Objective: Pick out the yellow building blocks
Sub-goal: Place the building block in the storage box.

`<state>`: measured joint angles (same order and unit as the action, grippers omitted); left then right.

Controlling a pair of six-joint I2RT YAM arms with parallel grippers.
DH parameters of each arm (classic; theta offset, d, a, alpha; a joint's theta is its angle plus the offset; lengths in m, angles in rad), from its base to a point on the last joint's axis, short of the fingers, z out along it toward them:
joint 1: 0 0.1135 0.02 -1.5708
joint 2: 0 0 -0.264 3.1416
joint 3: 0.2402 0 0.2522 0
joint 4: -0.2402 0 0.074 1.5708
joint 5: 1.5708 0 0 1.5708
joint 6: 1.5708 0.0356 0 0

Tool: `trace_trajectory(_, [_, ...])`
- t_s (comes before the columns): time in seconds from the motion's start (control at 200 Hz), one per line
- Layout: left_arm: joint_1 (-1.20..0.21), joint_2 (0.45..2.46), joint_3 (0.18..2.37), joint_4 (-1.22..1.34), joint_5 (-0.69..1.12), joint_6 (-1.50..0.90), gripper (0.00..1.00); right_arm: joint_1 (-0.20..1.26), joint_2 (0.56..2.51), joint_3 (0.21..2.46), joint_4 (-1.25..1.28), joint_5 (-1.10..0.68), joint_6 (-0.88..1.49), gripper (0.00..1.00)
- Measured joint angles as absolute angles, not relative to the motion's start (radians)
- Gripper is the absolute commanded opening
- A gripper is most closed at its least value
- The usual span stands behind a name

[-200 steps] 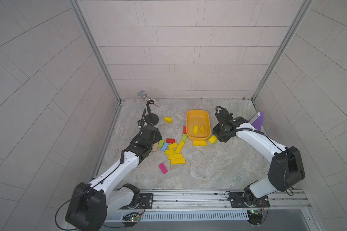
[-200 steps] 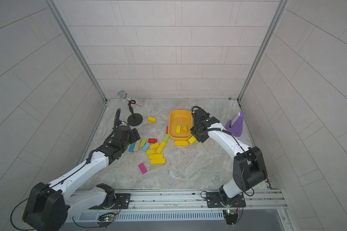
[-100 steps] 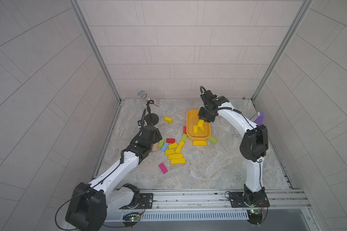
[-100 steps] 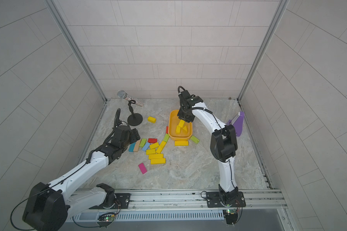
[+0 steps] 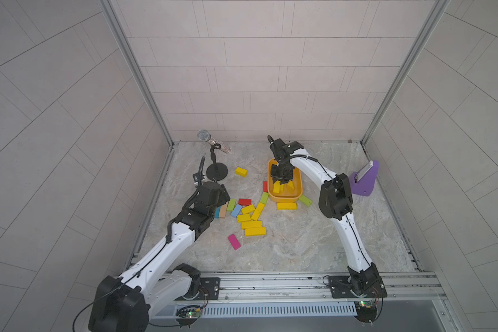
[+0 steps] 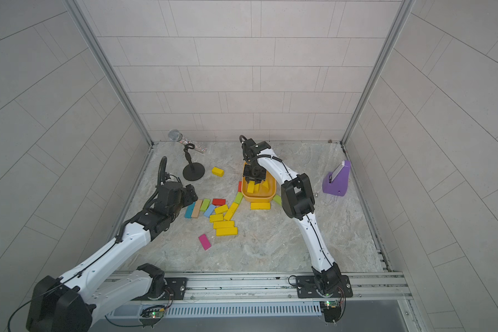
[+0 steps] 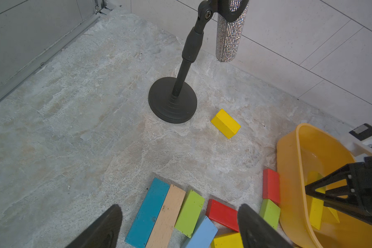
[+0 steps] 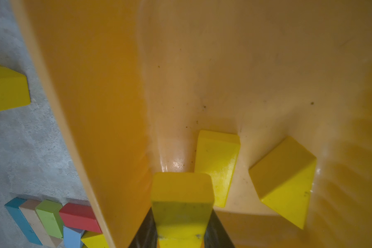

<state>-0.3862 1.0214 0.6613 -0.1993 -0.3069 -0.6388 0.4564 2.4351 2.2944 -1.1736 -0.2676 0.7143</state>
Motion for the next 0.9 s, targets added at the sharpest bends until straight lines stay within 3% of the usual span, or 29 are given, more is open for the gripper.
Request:
trace_trajectory(0.08, [-0.386,1.022,0.661,-0.200,-0.303,-0.639,0.89,0.458,2.465,2.312,-1.176,-0.297,0.714,0.24])
trace_trajectory(0.18, [-0.386,1.022,0.661,-0.200,-0.297,-0.640,0.89,0.457,2.517,2.368,-1.194,-0.335,0.709,0.40])
trace_trajectory(0.27, [-0.386,1.022,0.661,-0.200,-0.292,-0.640,0.89,0.457,2.543,2.395,-1.210,-0.350,0.700,0.45])
trace_trajectory(0.63, [-0.386,1.029,0.661,-0.201,-0.280,-0.655,0.89,0.448,2.471,2.408,-1.270,-0.308,0.658,0.50])
trace_trajectory(0.901, [-0.386,1.050,0.645,-0.191,-0.273,-0.667,0.88,0.456,2.131,2.232,-1.177,-0.189,0.572,0.50])
